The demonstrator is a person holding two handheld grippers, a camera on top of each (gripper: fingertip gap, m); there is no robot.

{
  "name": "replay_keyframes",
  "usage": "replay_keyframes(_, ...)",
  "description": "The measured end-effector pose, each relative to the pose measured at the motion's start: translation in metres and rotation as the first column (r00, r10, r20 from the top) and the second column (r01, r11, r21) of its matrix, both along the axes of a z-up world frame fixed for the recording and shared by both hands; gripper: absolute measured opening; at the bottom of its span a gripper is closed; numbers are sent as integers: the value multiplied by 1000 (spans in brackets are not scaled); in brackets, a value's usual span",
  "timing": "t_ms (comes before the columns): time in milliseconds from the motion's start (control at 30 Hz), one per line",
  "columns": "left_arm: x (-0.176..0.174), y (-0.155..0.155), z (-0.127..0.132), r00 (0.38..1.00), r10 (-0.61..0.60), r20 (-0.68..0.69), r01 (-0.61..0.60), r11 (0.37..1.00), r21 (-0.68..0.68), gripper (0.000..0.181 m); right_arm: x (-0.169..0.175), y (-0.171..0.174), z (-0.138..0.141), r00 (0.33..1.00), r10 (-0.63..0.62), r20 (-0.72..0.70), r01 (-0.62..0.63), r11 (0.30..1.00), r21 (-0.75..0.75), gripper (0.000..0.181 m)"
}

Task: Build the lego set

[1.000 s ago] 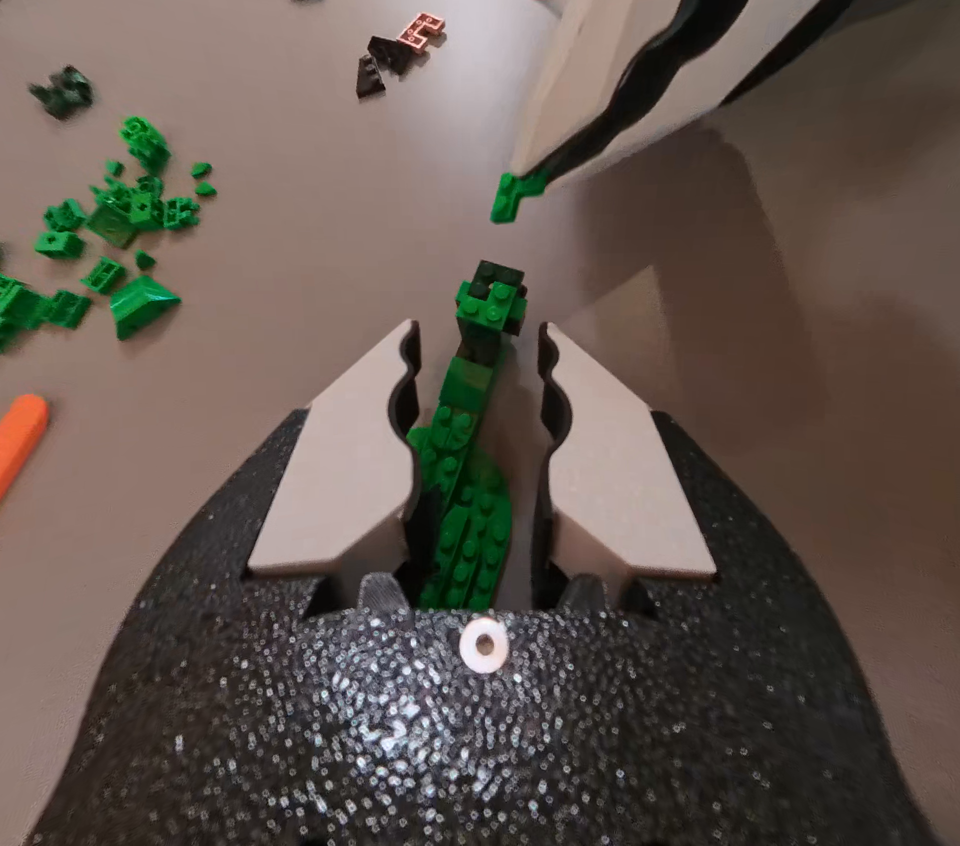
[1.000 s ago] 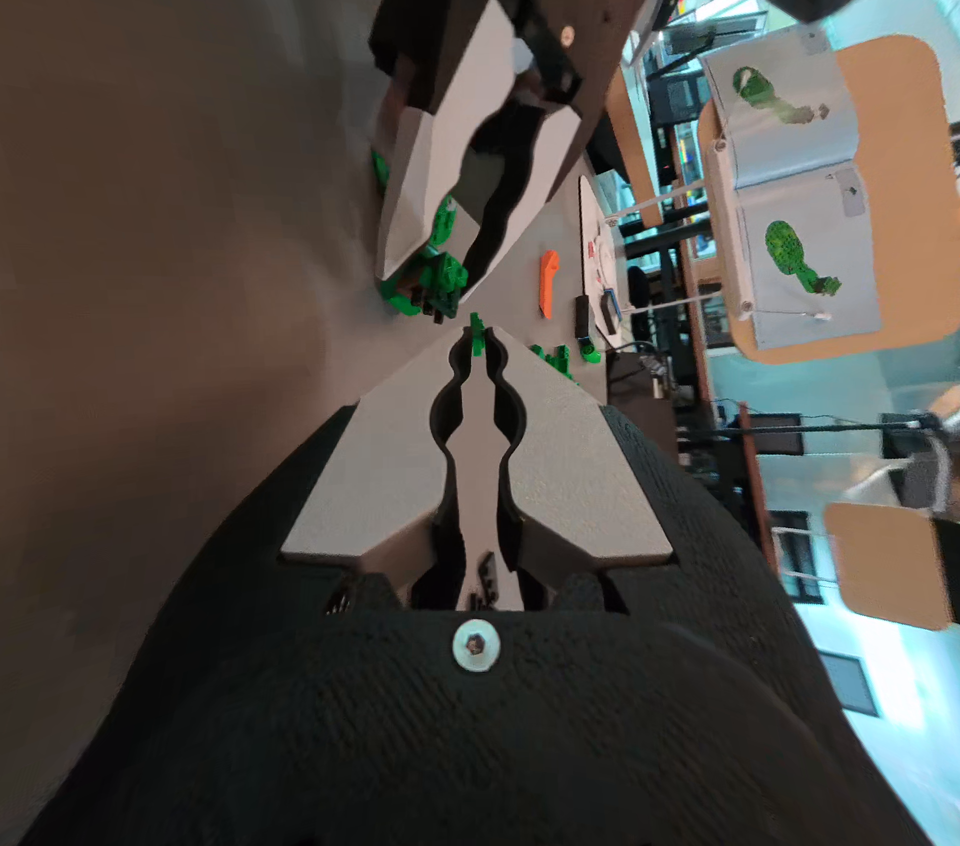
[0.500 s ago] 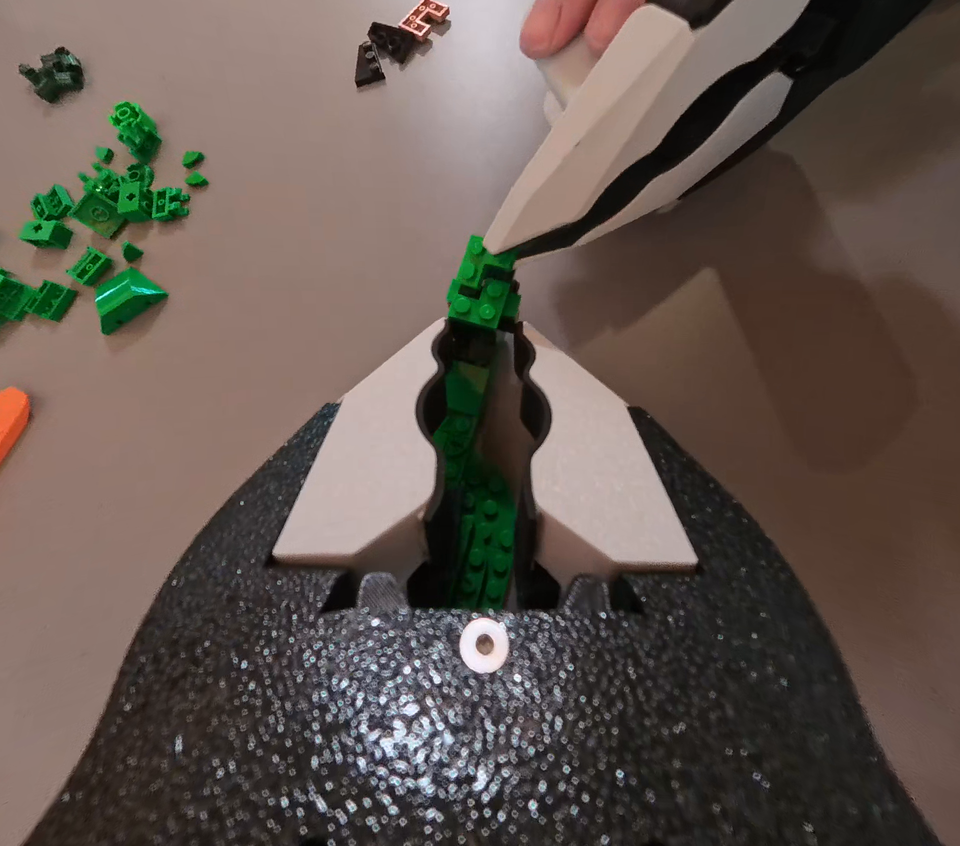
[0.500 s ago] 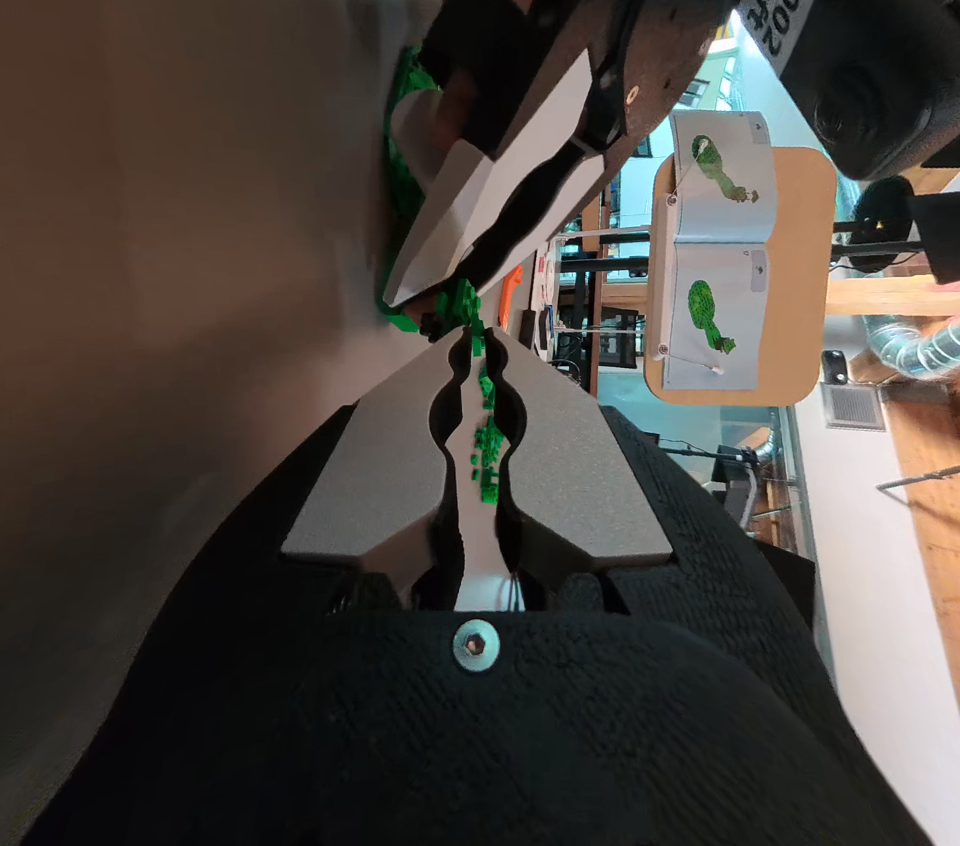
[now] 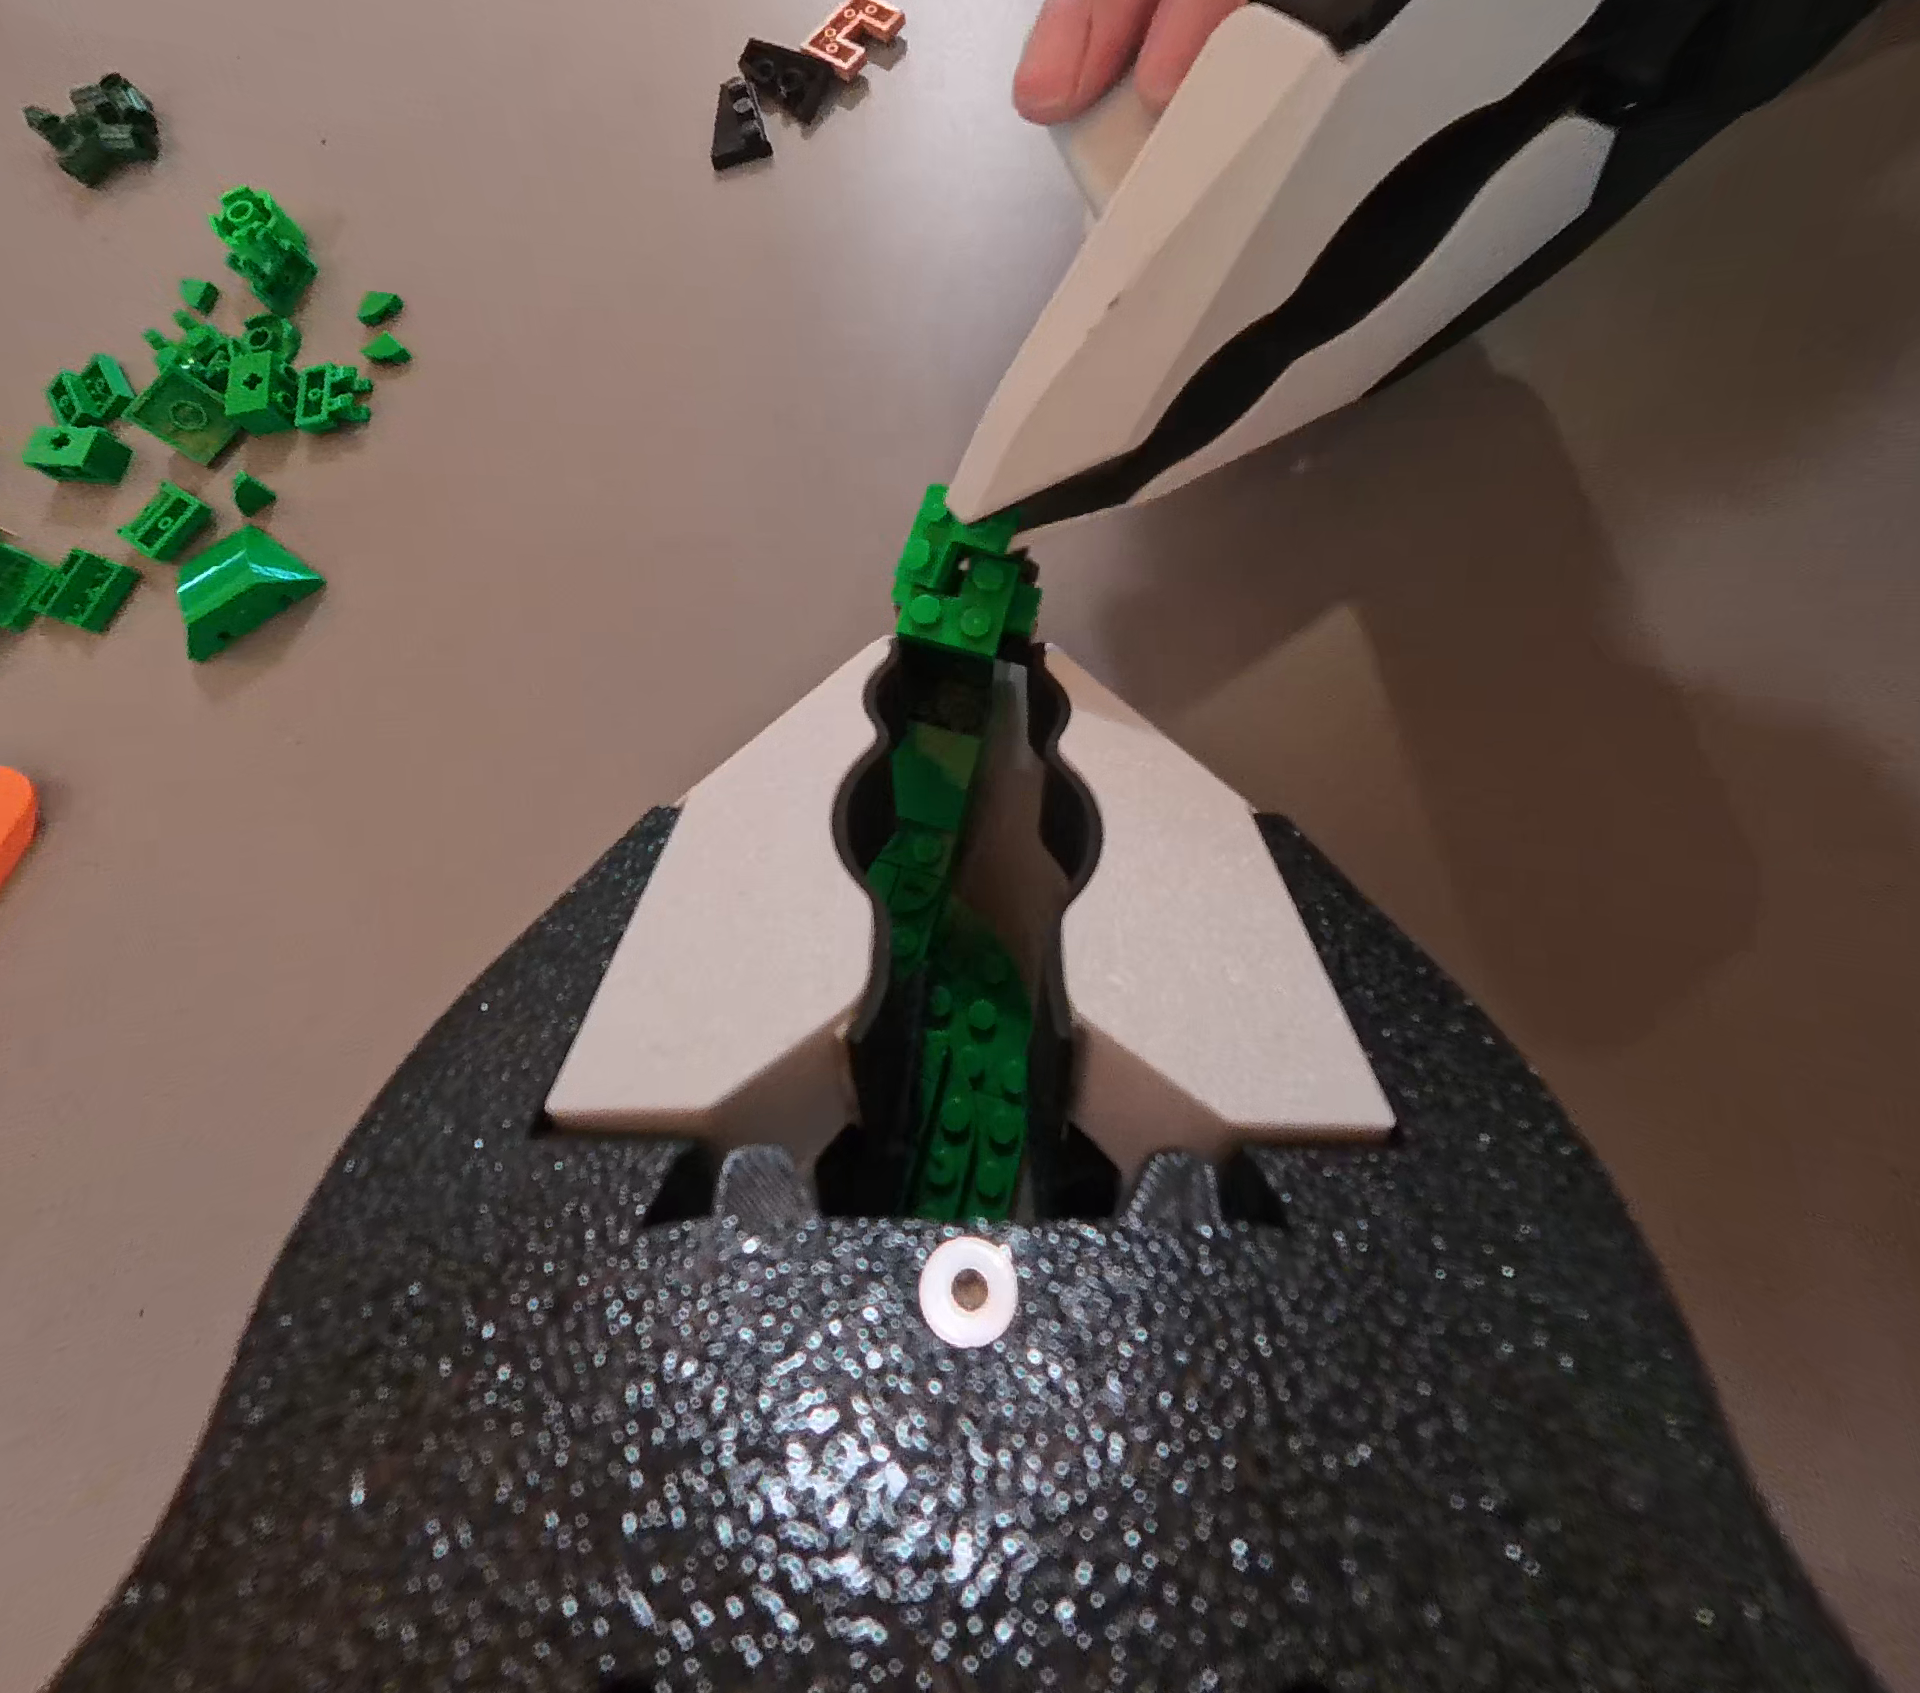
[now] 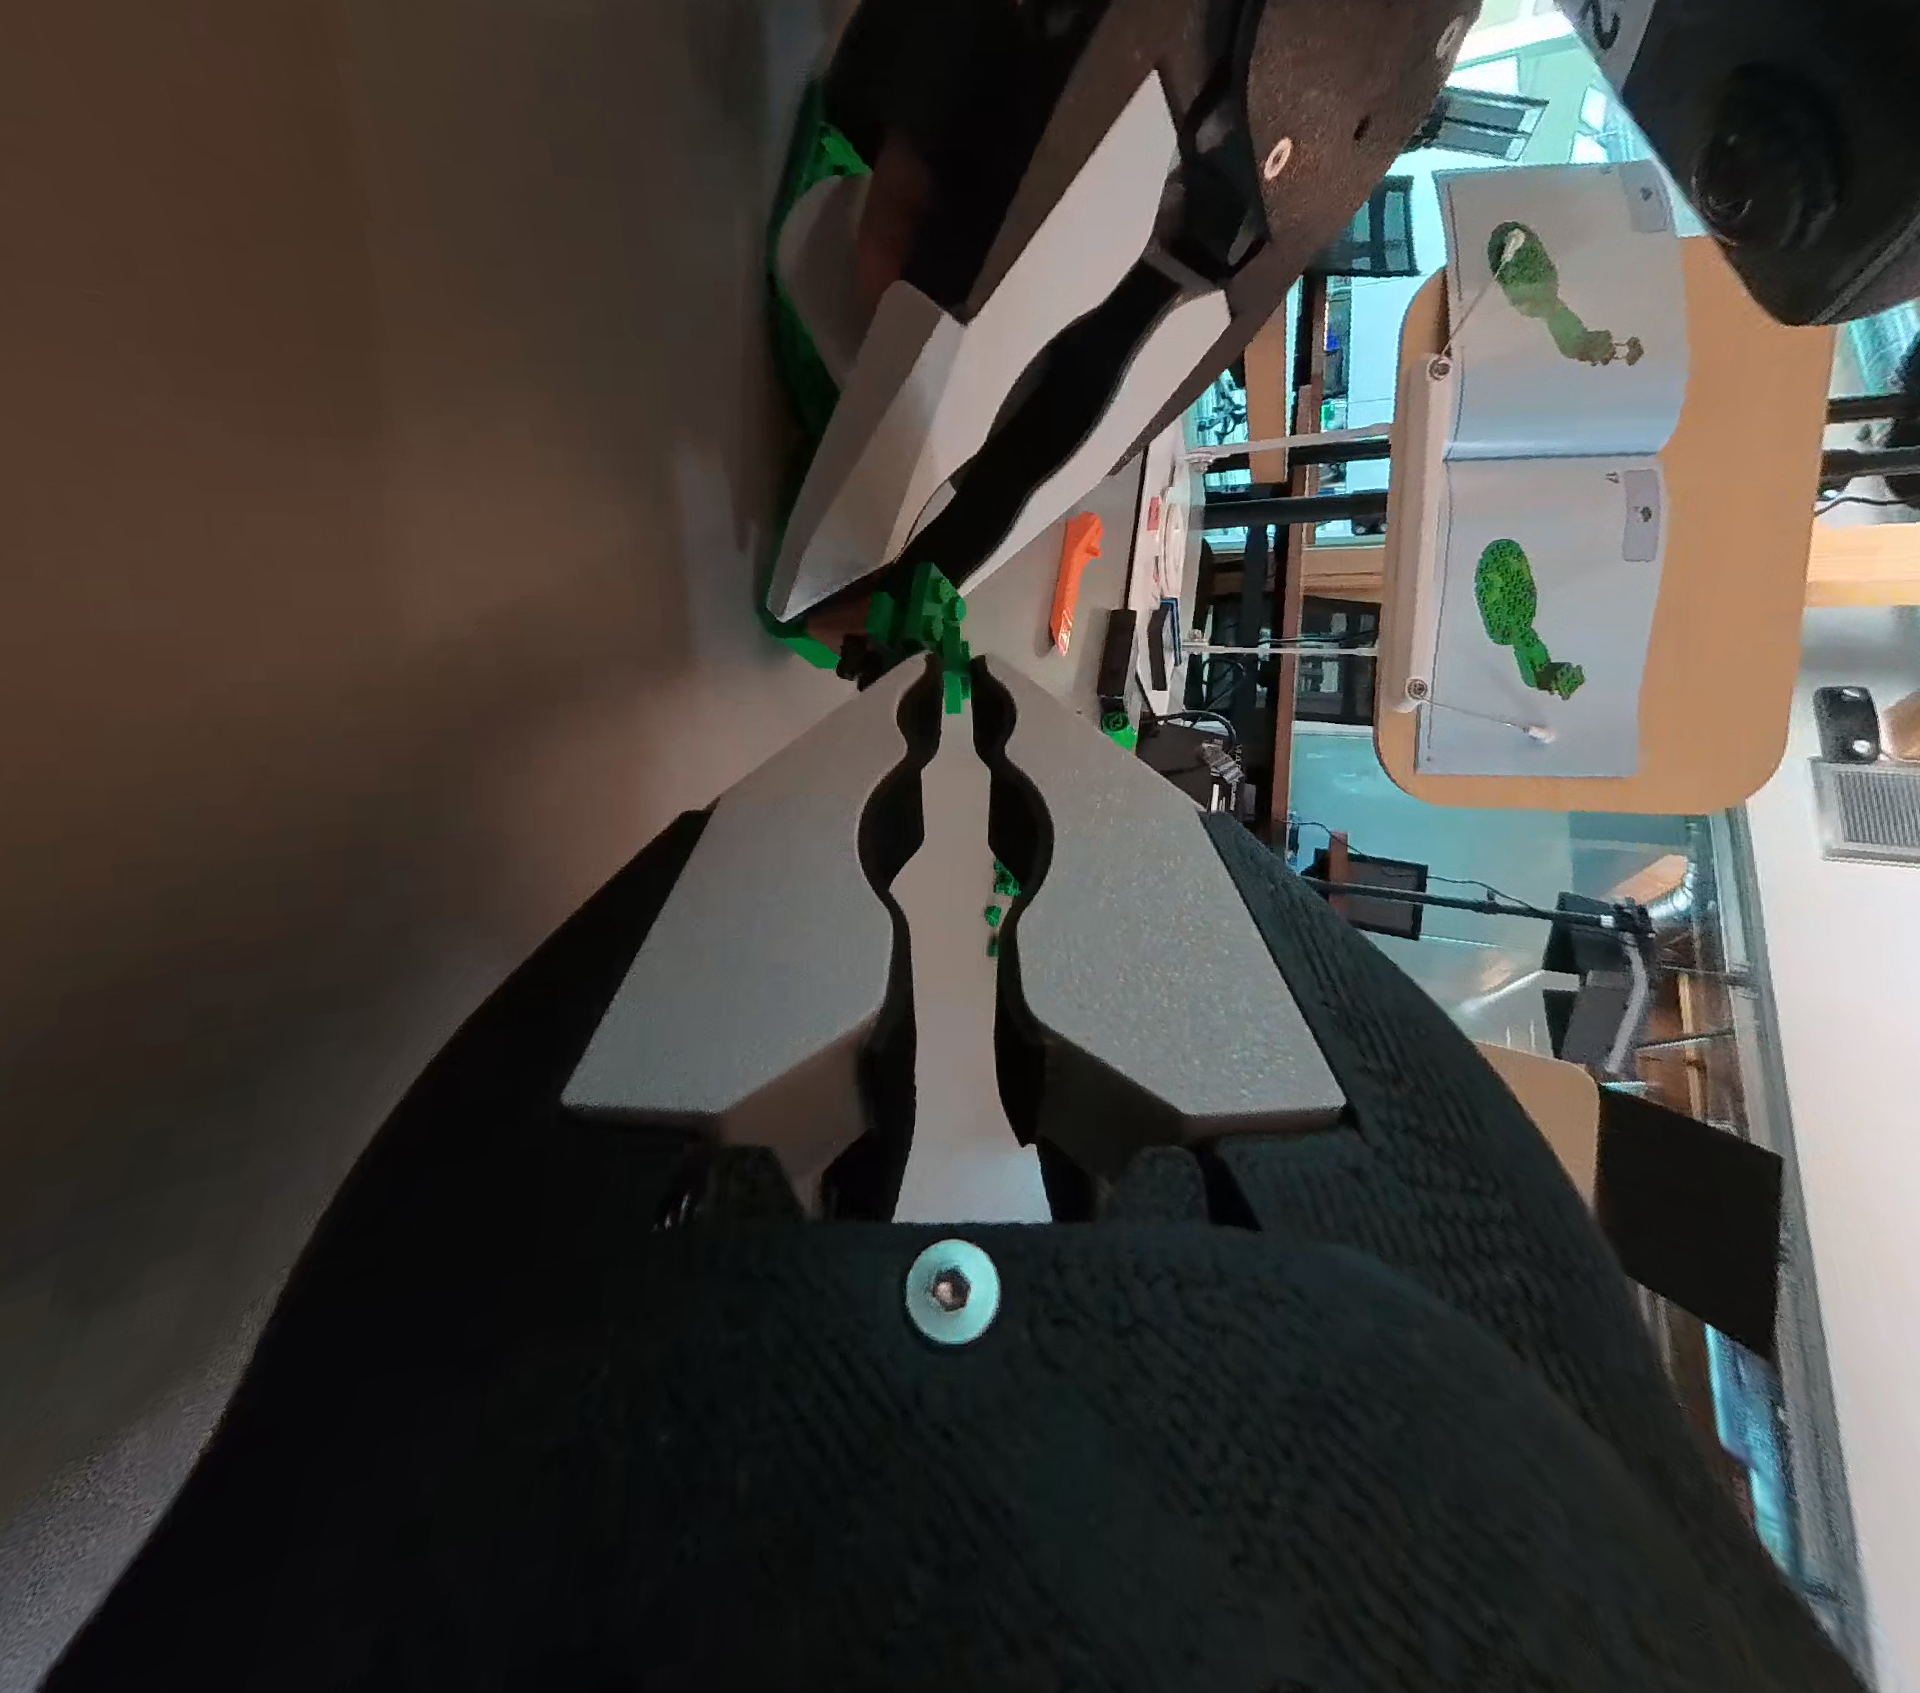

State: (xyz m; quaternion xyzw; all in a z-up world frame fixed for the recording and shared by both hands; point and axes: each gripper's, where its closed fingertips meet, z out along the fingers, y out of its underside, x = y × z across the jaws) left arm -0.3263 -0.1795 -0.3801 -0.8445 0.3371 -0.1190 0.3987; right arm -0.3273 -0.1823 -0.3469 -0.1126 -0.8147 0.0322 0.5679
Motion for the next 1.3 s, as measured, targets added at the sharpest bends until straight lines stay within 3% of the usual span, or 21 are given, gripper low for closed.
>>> replay_keyframes(33,0,0,0,1000,-1,-1,1,1000,0,21,0,1,0,1000,2,3,-2,1000,7,3)
replay_keyframes(667,1,-1,0,1000,-31,3,31,999,-7,21,3,-7,0,997,79,25,-77,995,-59,4)
replay_keyframes(1033,2,-1,0,999,-43,11,43,999,-7,21,6,-11,-7,991,89,102,-61,967,-248,24)
replay_keyframes(1133,2,-1,0,999,-43,9,44,999,-6,21,10,-9,1,990,61,125,1,895,-445,28)
replay_keyframes(1233,1,-3,0,999,-42,4,42,999,-6,21,18,2,-10,955,9,295,193,736,-648,30)
replay_keyframes(1300,-1,-3,0,999,-39,4,39,999,-5,21,22,12,-23,919,-14,393,313,633,-708,30)
